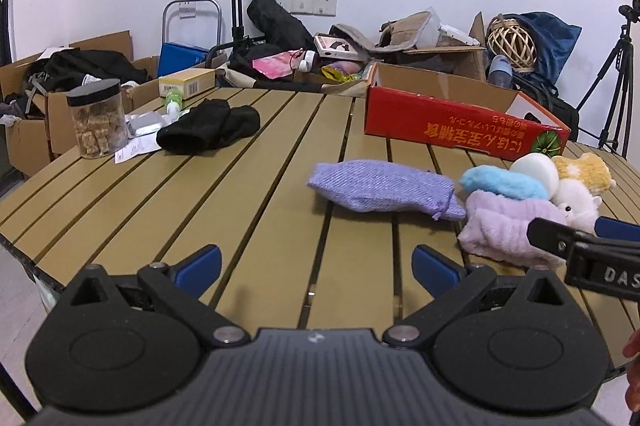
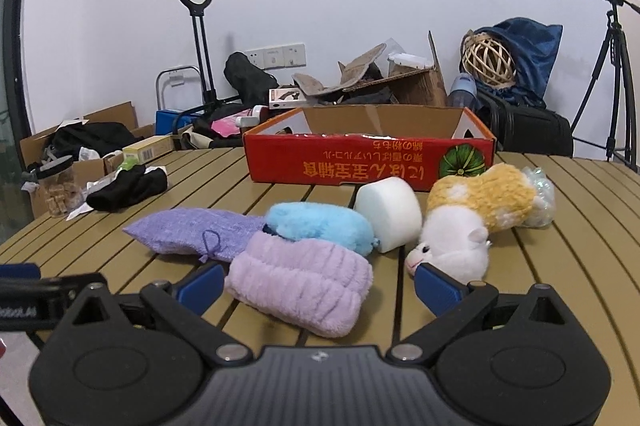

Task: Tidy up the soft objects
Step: 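Move both open tools back toward the items on the table, then grasp the pink fuzzy headband with the right gripper while the left gripper grasps the lavender sachet, then carry the lavender sachet and pink headband in both grippers over the black bin, then open the right gripper to drop the pink headband into the bin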

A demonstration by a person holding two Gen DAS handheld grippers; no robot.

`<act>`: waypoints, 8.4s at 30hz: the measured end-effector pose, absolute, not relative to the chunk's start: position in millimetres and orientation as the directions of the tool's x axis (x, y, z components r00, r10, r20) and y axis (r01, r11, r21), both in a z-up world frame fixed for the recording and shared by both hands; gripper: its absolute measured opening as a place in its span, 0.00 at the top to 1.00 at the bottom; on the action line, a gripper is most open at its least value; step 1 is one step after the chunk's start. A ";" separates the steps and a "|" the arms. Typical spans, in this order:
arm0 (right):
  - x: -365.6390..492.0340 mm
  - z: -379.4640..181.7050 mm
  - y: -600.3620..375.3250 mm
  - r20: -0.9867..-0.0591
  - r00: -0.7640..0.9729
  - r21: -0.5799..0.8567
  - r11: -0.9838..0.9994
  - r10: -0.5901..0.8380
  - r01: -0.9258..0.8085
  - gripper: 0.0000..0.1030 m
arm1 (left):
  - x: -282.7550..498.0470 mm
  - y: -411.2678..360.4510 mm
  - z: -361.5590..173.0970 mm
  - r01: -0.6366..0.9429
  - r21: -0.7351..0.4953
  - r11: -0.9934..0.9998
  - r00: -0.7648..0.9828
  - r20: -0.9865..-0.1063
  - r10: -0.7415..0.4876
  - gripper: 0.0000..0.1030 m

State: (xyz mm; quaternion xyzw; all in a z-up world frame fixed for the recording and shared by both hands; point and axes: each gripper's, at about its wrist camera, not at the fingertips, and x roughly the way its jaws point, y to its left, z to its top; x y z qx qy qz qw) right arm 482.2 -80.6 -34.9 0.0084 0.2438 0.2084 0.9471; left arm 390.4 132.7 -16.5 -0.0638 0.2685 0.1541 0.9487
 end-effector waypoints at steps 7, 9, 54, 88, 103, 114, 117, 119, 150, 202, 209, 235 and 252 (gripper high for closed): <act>492.9 -44.0 -74.4 -0.477 0.775 0.139 0.906 0.415 -0.400 0.52 | 389.5 139.3 -16.5 -0.330 -0.040 0.943 0.809 -0.527 0.261 0.00; 492.5 -45.5 -74.3 -0.474 0.776 0.140 0.905 0.417 -0.401 0.56 | 389.7 139.7 -16.4 -0.332 -0.040 0.942 0.808 -0.528 0.262 0.00; 508.8 -13.4 -172.7 -0.290 0.823 0.418 0.838 0.488 -0.350 0.78 | 533.4 89.6 -19.9 -0.447 0.062 0.892 0.665 -0.644 0.378 0.00; 505.7 -20.9 -185.8 -0.292 0.864 0.382 0.878 0.409 -0.287 0.78 | 469.9 90.9 -0.3 -0.267 -0.058 0.962 0.815 -0.545 0.194 0.91; 450.4 0.1 -196.6 -0.235 0.869 0.354 0.871 0.436 -0.342 0.78 | 412.6 69.0 29.4 -0.248 -0.028 0.968 0.856 -0.474 0.206 0.91; 381.9 14.6 -210.5 -0.202 0.873 0.289 0.878 0.445 -0.381 0.78 | 349.8 48.4 44.1 -0.217 -0.032 0.976 0.871 -0.457 0.179 0.91; 359.2 13.9 -217.0 -0.200 0.872 0.283 0.878 0.447 -0.386 0.78 | 329.7 43.7 47.2 -0.206 -0.037 0.978 0.876 -0.453 0.167 0.91; 345.3 12.4 -221.7 -0.199 0.871 0.288 0.876 0.449 -0.386 0.78 | 315.9 39.2 48.4 -0.197 -0.034 0.980 0.879 -0.448 0.161 0.91; 166.8 -31.7 -233.3 -0.433 0.758 0.215 0.873 0.487 -0.438 0.78 | 120.4 8.7 -19.3 -0.053 -0.039 0.998 0.815 -0.579 0.021 0.91; 166.8 -150.7 -184.7 -0.797 0.445 0.201 0.874 0.408 -0.441 0.78 | 124.0 30.5 -147.9 -0.060 -0.068 0.996 0.502 -0.864 -0.029 0.91; 194.1 -145.3 -166.6 -0.774 0.471 0.189 0.864 0.424 -0.467 0.78 | 146.4 30.7 -142.4 -0.067 -0.034 0.997 0.528 -0.849 0.007 0.91; 281.5 -178.7 -139.9 -0.739 0.531 0.155 0.872 0.415 -0.465 0.78 | 235.6 45.6 -148.1 -0.142 0.052 0.989 0.613 -0.780 0.129 0.91; 283.8 -192.7 -127.4 -0.774 0.504 0.132 0.875 0.384 -0.465 0.61 | 231.5 42.5 -153.5 -0.148 0.068 0.987 0.626 -0.766 0.146 0.91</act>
